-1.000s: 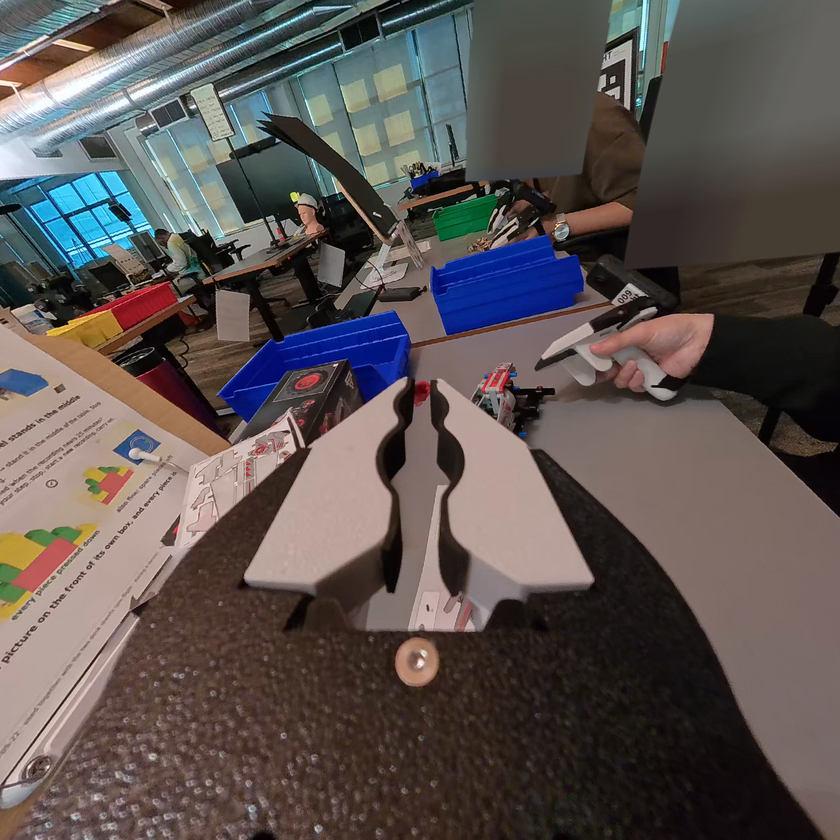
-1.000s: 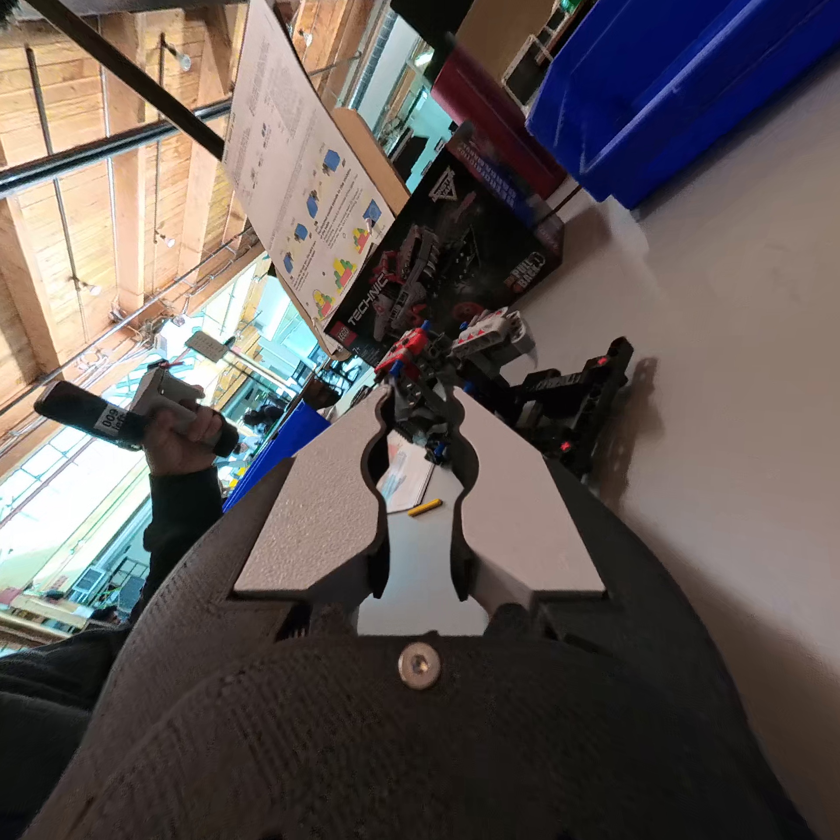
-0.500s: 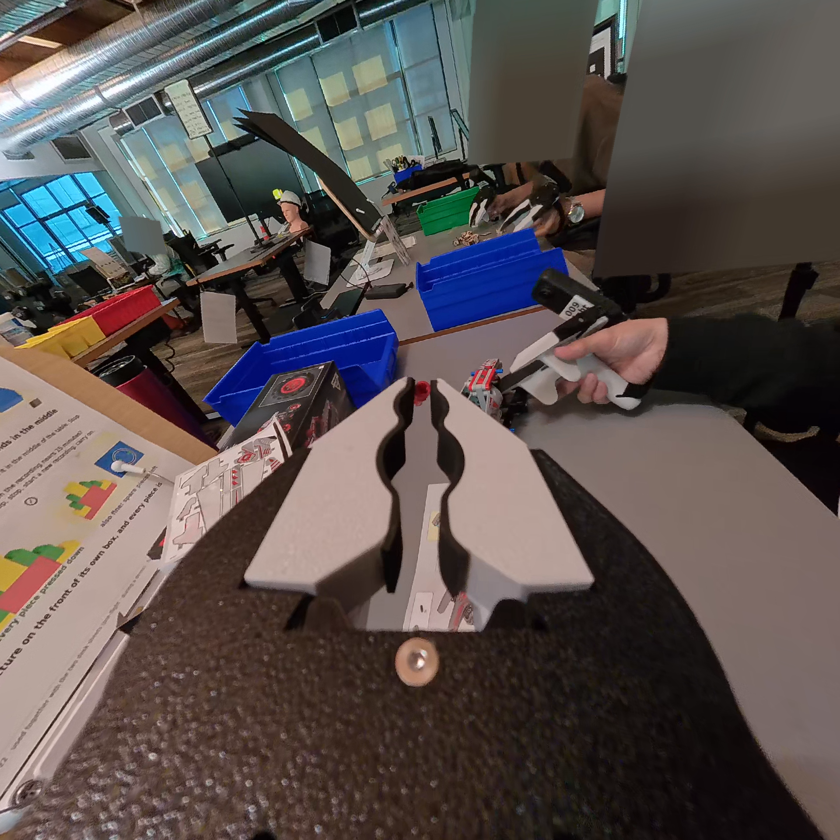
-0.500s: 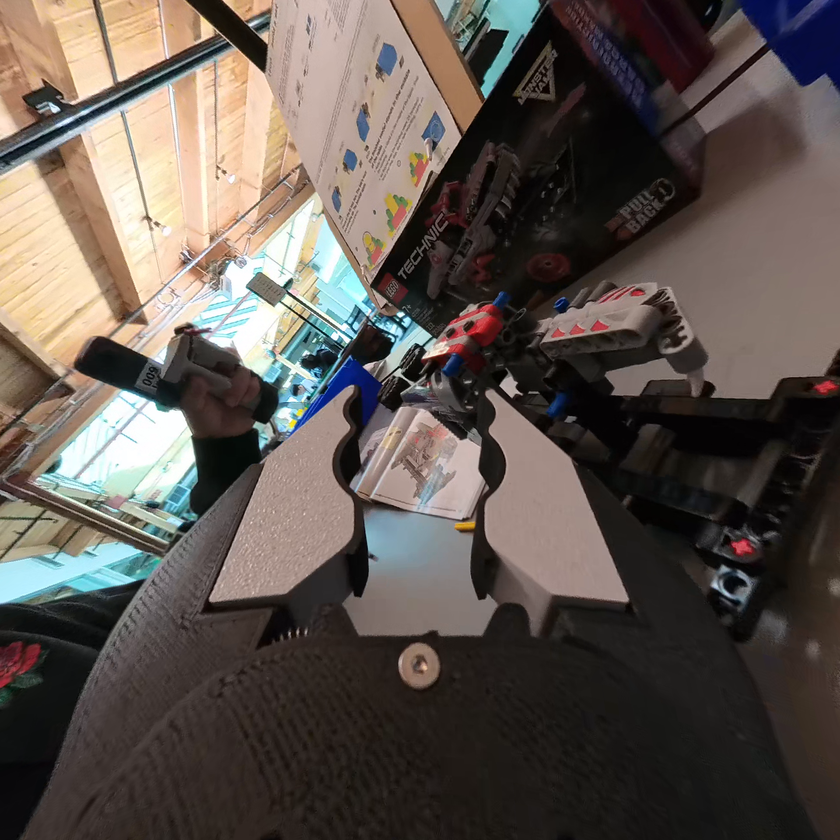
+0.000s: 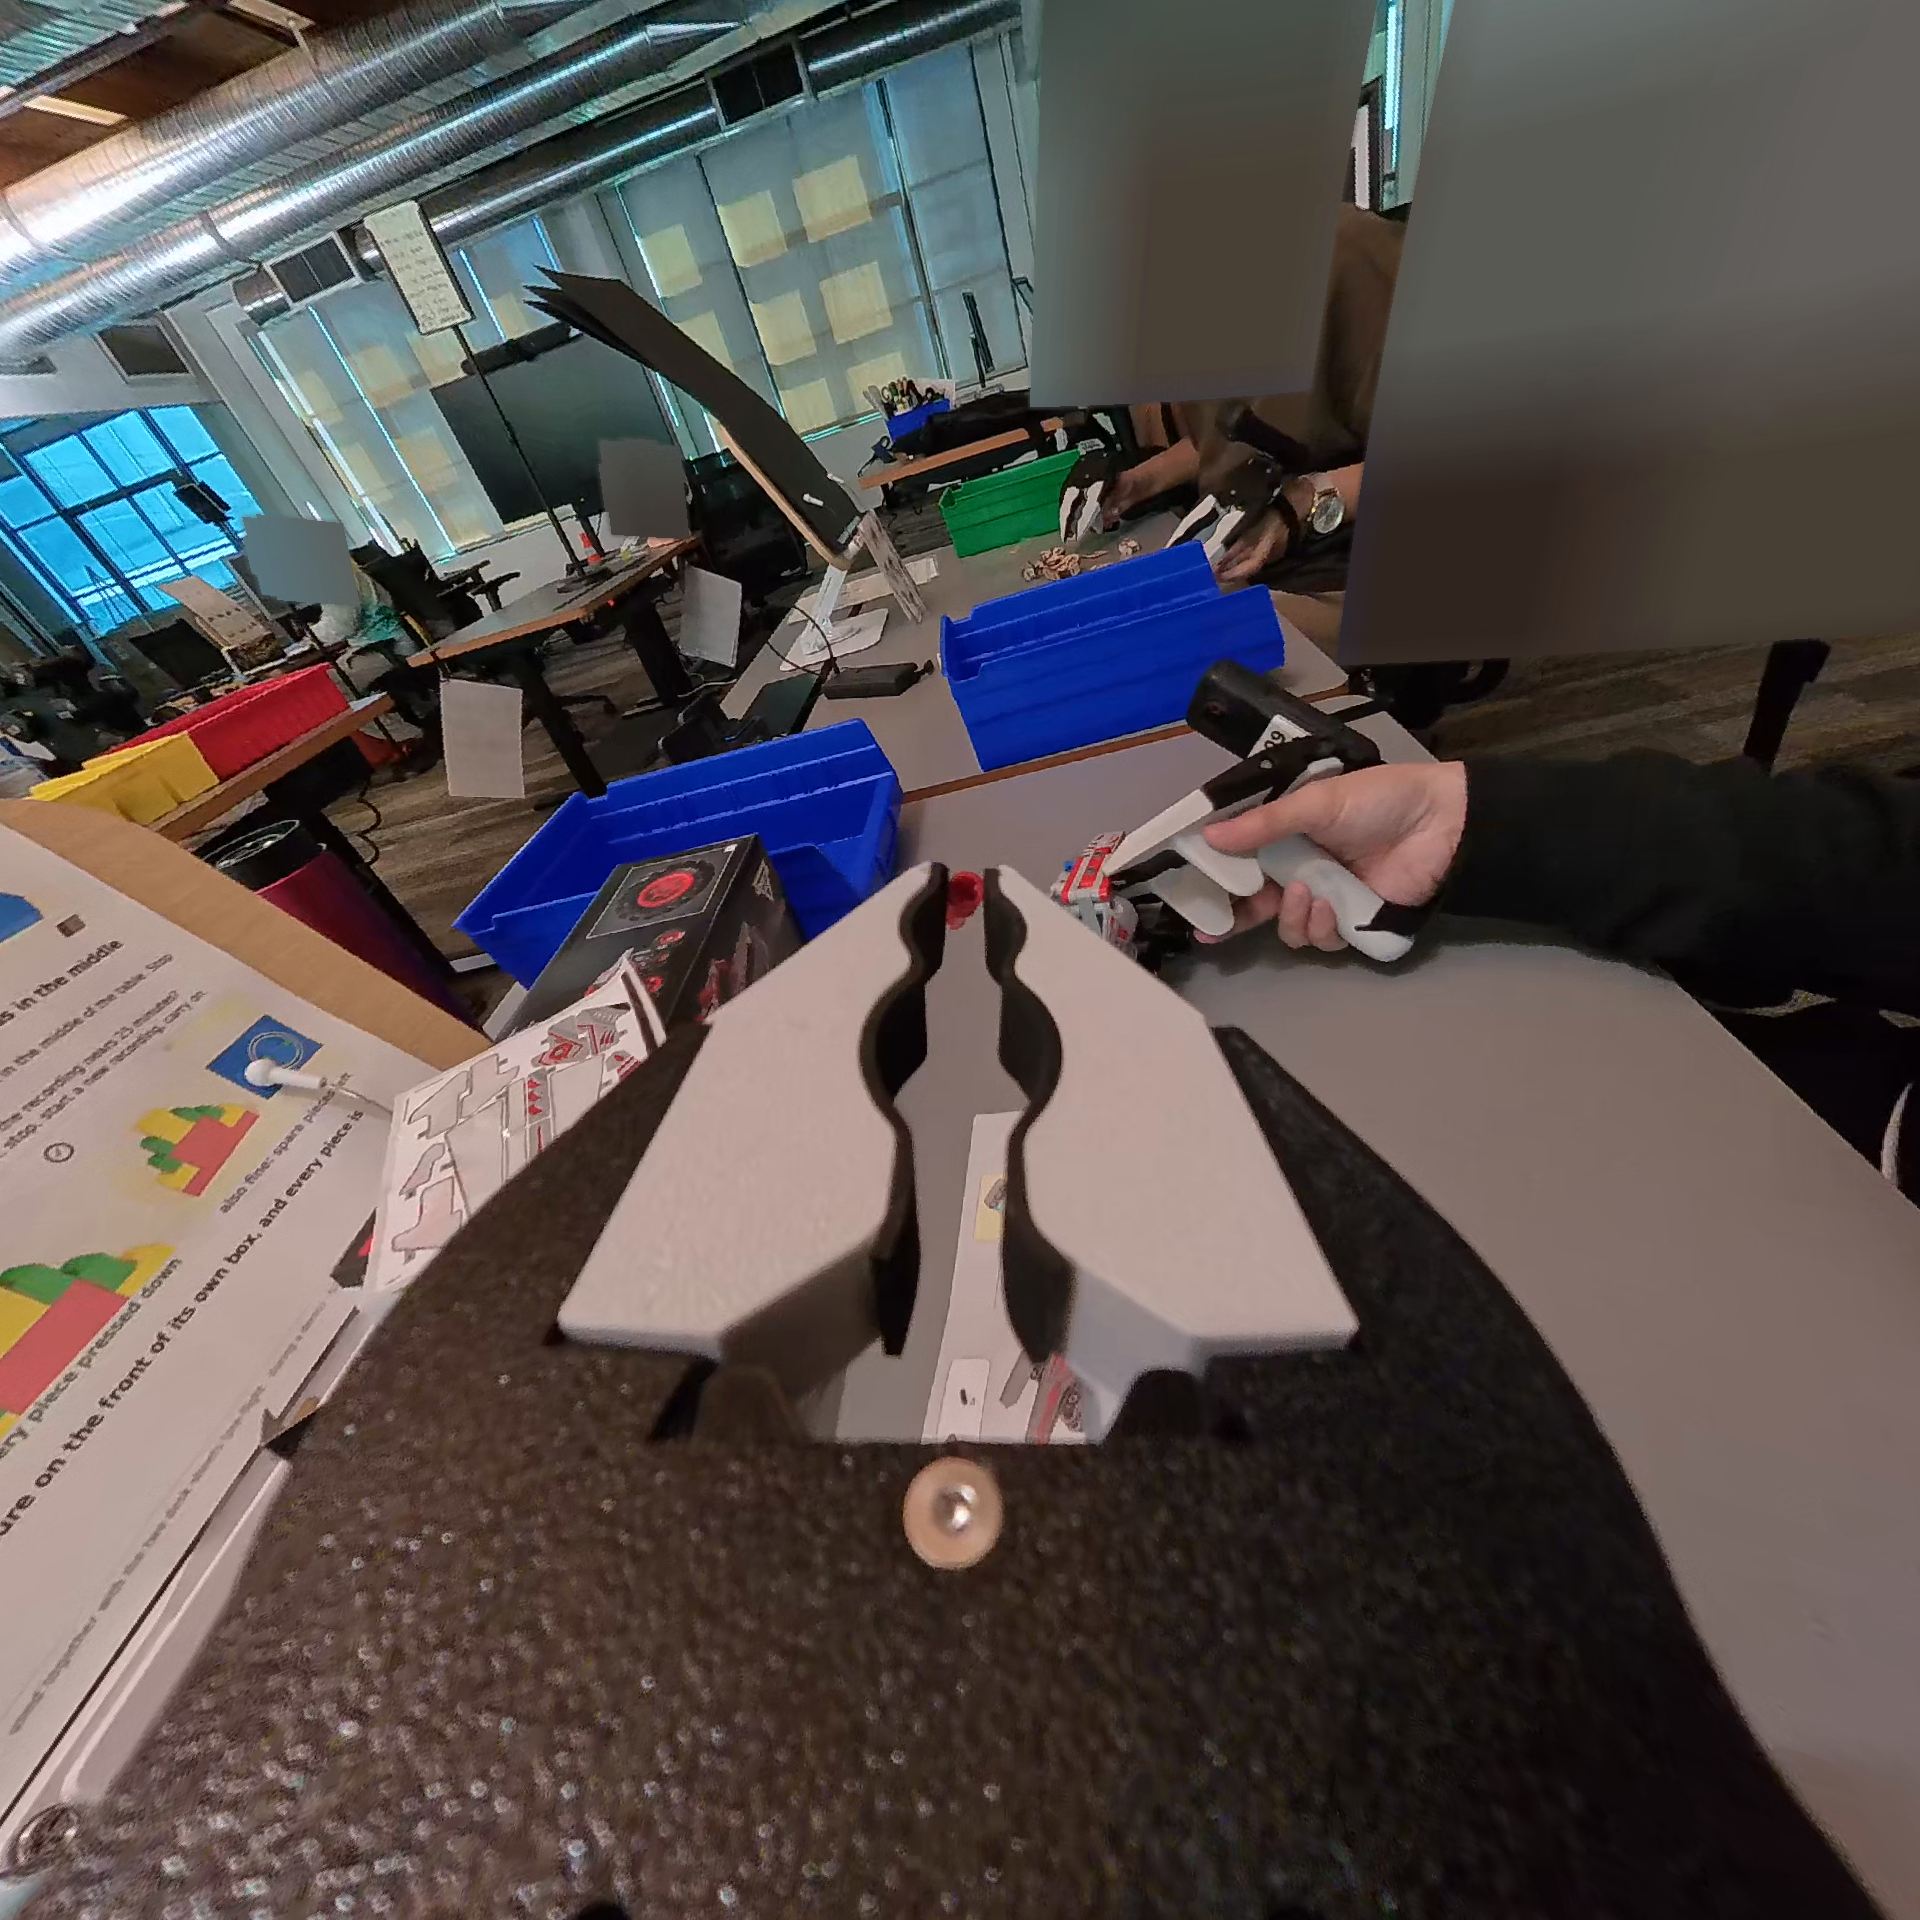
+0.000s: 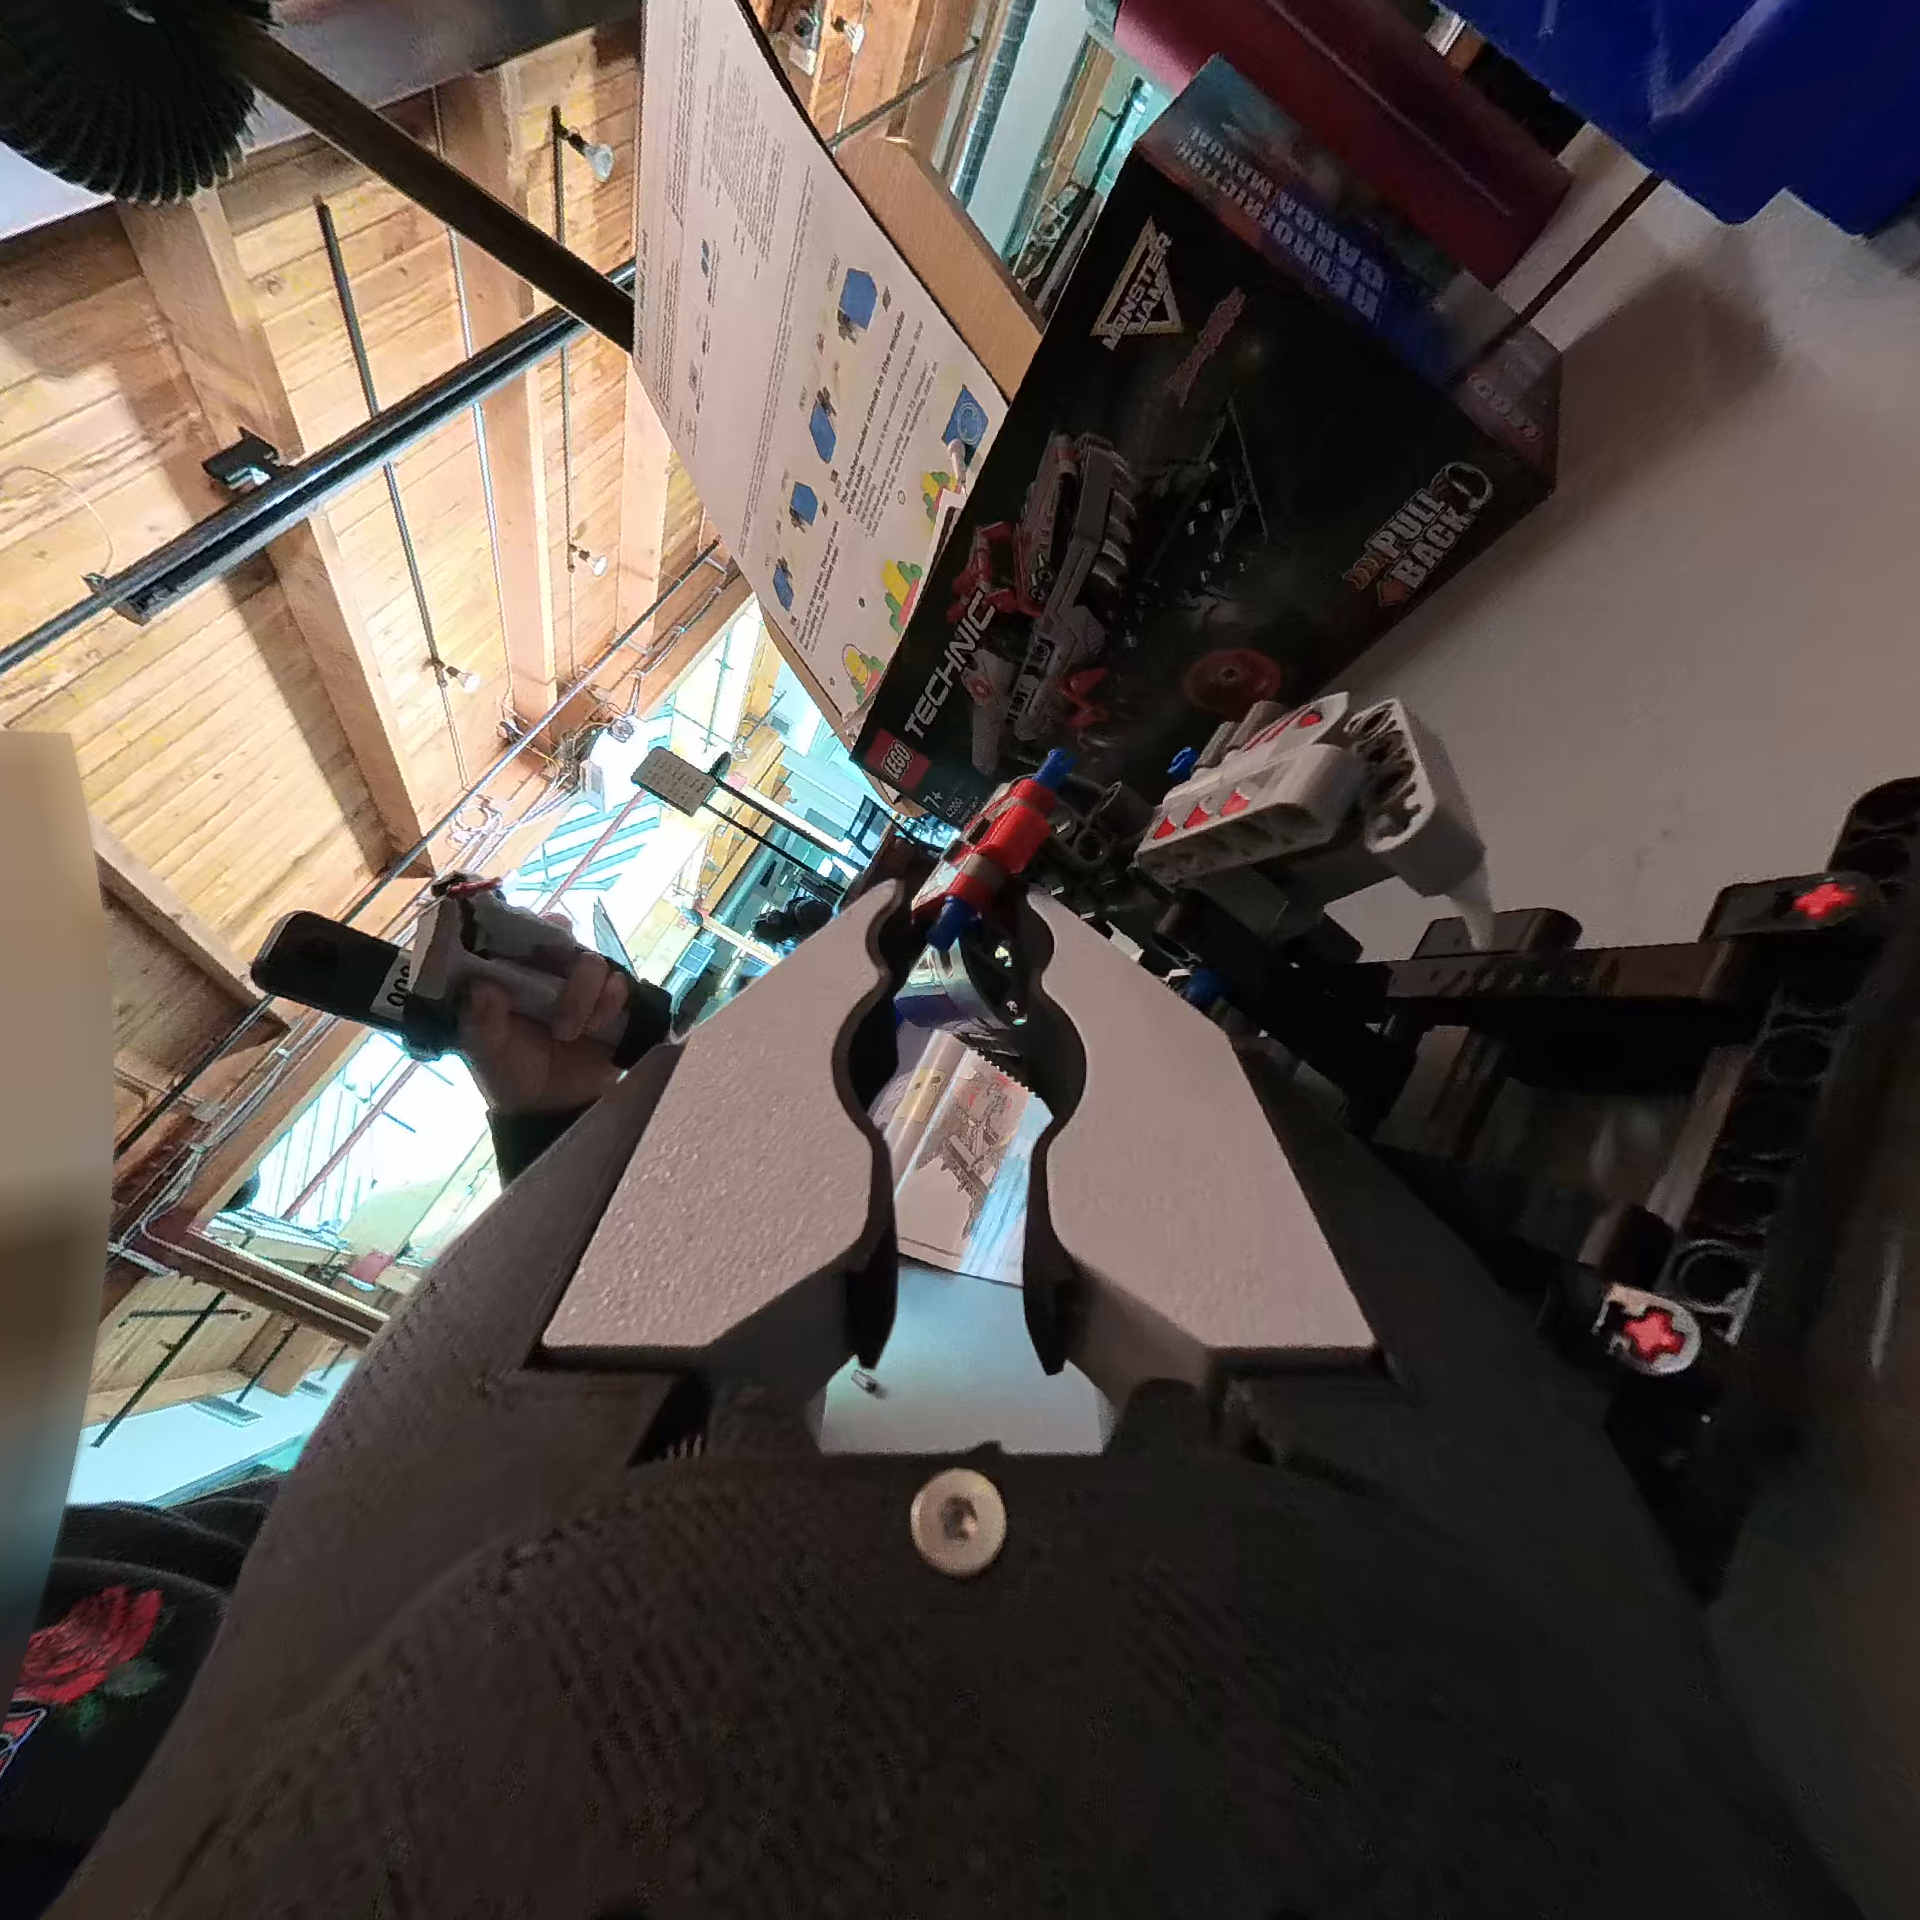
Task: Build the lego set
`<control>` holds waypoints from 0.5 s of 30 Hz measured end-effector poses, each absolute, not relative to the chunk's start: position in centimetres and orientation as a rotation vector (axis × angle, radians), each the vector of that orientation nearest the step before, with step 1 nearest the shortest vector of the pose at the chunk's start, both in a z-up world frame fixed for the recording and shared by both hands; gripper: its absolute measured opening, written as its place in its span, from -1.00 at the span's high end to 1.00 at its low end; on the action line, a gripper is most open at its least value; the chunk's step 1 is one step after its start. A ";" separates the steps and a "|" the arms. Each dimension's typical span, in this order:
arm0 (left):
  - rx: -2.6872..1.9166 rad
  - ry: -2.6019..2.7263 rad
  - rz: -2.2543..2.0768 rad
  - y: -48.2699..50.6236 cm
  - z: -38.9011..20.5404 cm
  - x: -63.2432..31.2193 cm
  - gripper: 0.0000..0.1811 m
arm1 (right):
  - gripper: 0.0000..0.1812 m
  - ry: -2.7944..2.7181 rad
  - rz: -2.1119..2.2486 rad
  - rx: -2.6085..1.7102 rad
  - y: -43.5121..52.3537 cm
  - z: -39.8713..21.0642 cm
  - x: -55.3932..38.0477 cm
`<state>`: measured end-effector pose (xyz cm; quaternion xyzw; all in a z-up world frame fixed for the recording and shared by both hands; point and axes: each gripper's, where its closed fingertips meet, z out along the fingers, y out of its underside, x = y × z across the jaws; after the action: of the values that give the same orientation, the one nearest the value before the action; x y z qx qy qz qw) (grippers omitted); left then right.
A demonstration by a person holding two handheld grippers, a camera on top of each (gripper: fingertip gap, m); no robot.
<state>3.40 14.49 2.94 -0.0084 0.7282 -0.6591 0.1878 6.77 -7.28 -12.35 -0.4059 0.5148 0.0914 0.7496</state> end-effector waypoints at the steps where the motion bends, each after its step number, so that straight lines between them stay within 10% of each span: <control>1: -0.021 2.053 -1.853 14.4 2.9 3.4 0.95 | 0.82 1.125 0.195 -0.890 -7.3 -12.3 6.8; 15: 0.073 2.305 -1.978 7.8 -1.1 0.5 0.96 | 0.85 1.101 0.175 -0.895 -7.2 -12.2 6.0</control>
<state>0.49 7.78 -1.07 0.0241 0.7577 -0.6501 0.0515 6.05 -7.18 -12.15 -0.4105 0.5047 0.0804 0.7552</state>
